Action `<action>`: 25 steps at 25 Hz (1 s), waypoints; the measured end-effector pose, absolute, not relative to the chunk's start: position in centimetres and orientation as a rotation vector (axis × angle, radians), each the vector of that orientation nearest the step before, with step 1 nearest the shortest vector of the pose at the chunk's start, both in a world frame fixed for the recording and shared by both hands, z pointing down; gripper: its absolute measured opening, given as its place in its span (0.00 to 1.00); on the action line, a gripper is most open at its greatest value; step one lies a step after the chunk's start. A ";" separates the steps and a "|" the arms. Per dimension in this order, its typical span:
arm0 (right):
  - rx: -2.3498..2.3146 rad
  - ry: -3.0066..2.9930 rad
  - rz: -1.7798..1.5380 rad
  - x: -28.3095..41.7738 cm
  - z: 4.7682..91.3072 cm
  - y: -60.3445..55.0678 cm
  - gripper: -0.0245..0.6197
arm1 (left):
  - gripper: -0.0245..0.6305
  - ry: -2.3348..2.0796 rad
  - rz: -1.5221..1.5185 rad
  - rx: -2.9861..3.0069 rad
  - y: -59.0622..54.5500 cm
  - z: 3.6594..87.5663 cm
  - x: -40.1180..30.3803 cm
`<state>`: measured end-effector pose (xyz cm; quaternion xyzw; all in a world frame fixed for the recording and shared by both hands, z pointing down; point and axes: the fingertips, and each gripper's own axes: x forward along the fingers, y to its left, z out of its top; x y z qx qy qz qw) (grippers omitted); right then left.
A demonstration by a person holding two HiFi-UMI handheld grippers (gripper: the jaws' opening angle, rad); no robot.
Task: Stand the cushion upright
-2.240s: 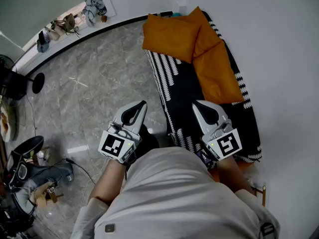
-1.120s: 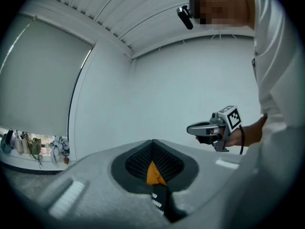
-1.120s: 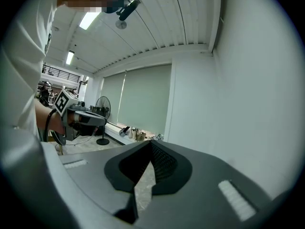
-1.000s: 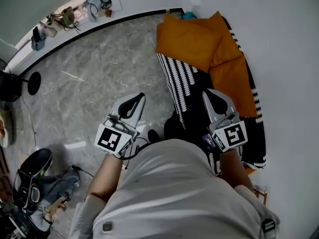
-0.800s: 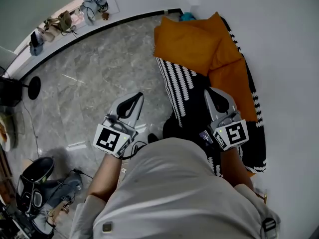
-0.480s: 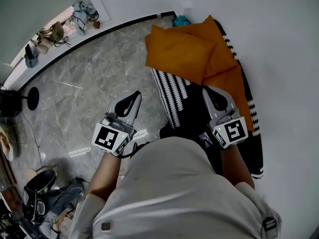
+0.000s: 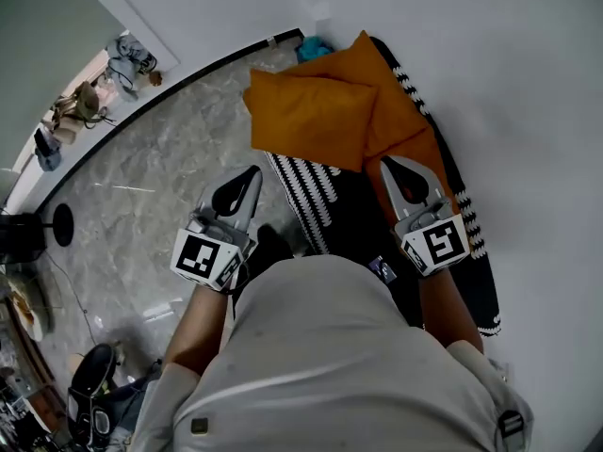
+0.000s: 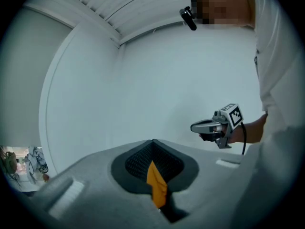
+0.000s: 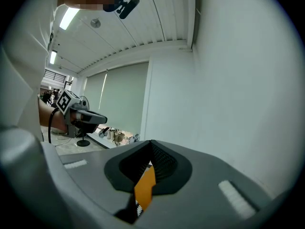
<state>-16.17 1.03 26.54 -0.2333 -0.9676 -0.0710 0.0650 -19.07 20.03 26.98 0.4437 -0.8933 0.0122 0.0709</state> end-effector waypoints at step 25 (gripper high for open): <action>-0.303 -2.798 -0.160 -39.3 33.8 -6.3 0.08 | 0.04 -2.347 0.055 1.647 10.7 32.9 -47.0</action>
